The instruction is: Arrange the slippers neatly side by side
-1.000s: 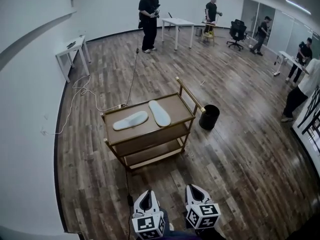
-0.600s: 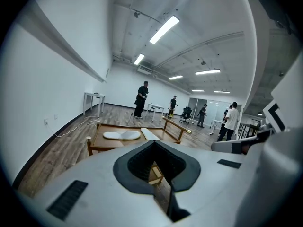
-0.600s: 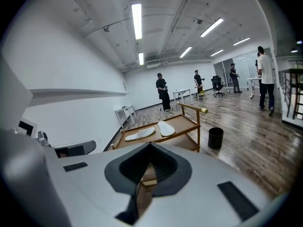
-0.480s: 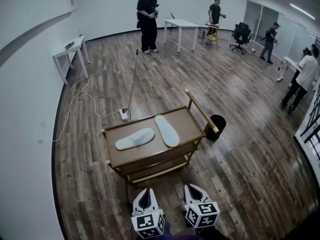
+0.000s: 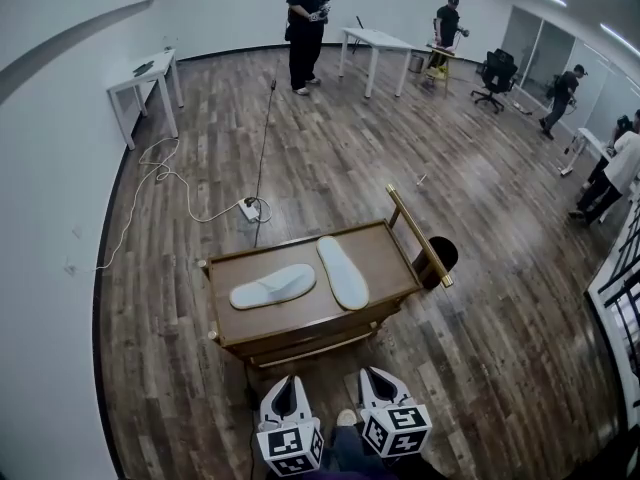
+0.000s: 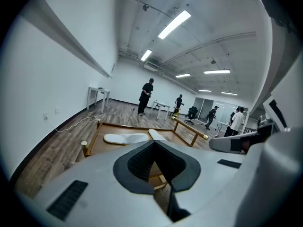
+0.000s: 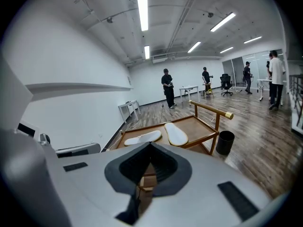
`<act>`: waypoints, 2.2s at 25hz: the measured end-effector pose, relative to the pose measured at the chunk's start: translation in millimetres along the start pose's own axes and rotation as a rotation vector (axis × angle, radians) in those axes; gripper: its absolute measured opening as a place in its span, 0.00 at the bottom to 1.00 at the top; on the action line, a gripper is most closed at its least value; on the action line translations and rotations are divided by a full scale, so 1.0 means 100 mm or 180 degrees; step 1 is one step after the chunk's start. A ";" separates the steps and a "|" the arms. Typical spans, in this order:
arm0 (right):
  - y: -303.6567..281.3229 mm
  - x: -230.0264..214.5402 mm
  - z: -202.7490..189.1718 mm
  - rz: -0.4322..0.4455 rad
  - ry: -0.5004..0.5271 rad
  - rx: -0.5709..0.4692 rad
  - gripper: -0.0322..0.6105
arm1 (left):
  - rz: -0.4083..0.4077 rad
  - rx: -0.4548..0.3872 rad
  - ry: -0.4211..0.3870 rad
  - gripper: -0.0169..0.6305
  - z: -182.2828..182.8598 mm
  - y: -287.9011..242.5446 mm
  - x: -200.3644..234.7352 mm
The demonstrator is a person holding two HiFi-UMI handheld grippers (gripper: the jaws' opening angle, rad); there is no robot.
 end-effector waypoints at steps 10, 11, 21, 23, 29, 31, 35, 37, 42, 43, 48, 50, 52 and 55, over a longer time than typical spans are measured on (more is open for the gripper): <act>-0.83 -0.22 0.44 0.0388 0.0179 0.0078 0.05 | 0.0410 -0.0130 0.0080 0.03 0.34 -0.64 0.19; -0.93 -0.24 0.51 0.0465 0.0212 0.0093 0.05 | 0.0462 -0.0139 0.0078 0.03 0.39 -0.72 0.20; -1.72 -0.53 1.02 0.1009 0.0489 0.0241 0.05 | 0.0851 -0.0190 0.0146 0.03 0.67 -1.40 0.14; -1.81 -0.60 1.04 0.1058 0.0535 0.0299 0.05 | 0.0892 -0.0180 0.0163 0.03 0.68 -1.48 0.13; -2.06 -0.78 1.10 0.1145 0.0634 0.0433 0.05 | 0.0927 -0.0092 0.0164 0.03 0.73 -1.66 0.18; -2.14 -0.82 1.12 0.1152 0.0637 0.0456 0.05 | 0.0915 -0.0086 0.0153 0.03 0.77 -1.72 0.22; -2.28 -0.80 1.18 0.1274 0.0647 0.0519 0.05 | 0.0875 -0.0095 0.0126 0.03 0.92 -1.82 0.35; -2.35 -0.74 1.17 0.1381 0.0719 0.0557 0.05 | 0.0877 -0.0100 0.0134 0.03 0.95 -1.84 0.43; -2.65 -0.60 1.11 0.1521 0.0283 0.0676 0.05 | 0.0926 -0.0077 0.0208 0.03 0.93 -1.83 0.65; -2.71 -0.62 1.11 0.1493 0.0157 0.0693 0.05 | 0.0938 -0.0072 0.0223 0.03 0.92 -1.82 0.69; -3.06 -0.91 1.17 0.1252 0.0600 0.0911 0.14 | 0.0989 -0.0031 0.0283 0.03 0.87 -1.78 0.88; -3.19 -1.03 1.18 0.1270 0.1018 0.1134 0.18 | 0.1001 -0.0024 0.0297 0.03 0.85 -1.77 0.91; -3.30 -1.14 1.10 0.1283 0.1427 0.1483 0.21 | 0.1018 -0.0021 0.0310 0.03 0.83 -1.76 0.94; -3.45 -1.26 0.86 0.1161 0.1382 0.2026 0.23 | 0.1065 -0.0024 0.0346 0.03 0.83 -1.75 0.99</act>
Point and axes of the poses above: the fingertips, and each gripper's own axes: y backward along the fingers, x to its left, z out of its top, the point moved 3 cm from there along y, backward along the fingers, and after that the axes turned 1 degree about x, right-handed, at the moved point
